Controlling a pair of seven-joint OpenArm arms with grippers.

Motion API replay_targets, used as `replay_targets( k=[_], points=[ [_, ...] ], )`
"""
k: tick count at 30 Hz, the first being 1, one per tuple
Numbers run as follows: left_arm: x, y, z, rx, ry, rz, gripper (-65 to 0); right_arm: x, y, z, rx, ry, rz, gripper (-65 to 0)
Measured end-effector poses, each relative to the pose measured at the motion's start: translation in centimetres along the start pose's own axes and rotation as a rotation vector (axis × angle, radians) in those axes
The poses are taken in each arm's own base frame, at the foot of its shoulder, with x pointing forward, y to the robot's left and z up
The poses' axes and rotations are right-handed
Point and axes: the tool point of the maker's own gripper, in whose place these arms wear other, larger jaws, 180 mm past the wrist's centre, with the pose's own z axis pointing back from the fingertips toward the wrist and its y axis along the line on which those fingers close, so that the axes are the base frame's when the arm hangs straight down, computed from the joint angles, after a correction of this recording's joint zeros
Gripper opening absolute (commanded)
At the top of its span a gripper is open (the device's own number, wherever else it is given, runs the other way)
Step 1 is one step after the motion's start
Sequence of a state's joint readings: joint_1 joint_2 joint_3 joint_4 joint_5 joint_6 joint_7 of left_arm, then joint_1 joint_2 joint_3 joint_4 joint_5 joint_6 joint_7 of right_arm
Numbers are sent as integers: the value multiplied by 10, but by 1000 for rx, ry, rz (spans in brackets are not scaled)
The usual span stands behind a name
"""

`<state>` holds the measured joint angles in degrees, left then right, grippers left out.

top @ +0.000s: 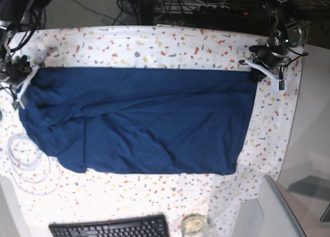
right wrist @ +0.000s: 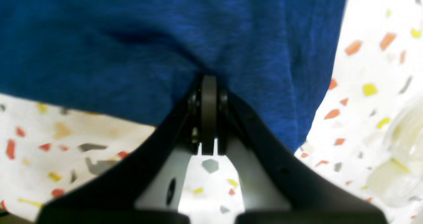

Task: Layout the t-shirt on the table in an organized manner, then fold the t-shirt properly
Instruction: 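Grasp the folded shirt's edge with both grippers at its corners, then pull the held edge apart and drag it to straighten the fold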

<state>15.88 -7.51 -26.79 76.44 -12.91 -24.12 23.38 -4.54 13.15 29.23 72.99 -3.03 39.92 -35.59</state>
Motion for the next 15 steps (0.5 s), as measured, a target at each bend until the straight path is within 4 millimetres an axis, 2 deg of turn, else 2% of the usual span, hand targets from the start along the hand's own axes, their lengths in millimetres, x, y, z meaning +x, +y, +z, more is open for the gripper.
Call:
replay_targets(
  k=[2, 5, 8, 11, 15],
  points=[
    [-3, -5, 12, 9, 14, -5, -650, 9, -3, 5, -17, -22, 11, -650],
    [14, -12, 20, 21, -37, 27, -650, 19, 0, 7, -19, -54, 17, -650],
    [32, -3, 28, 48, -102, 65, -650, 17, 6, 6, -9, -47, 16, -650],
    [25, 13, 28, 97, -89, 94, -650, 15, 5, 5, -10, -41, 16, -650],
    [6, 10, 10, 77, -27, 140, -650, 8, 9, -2, 12, -23, -4, -650]
  ],
)
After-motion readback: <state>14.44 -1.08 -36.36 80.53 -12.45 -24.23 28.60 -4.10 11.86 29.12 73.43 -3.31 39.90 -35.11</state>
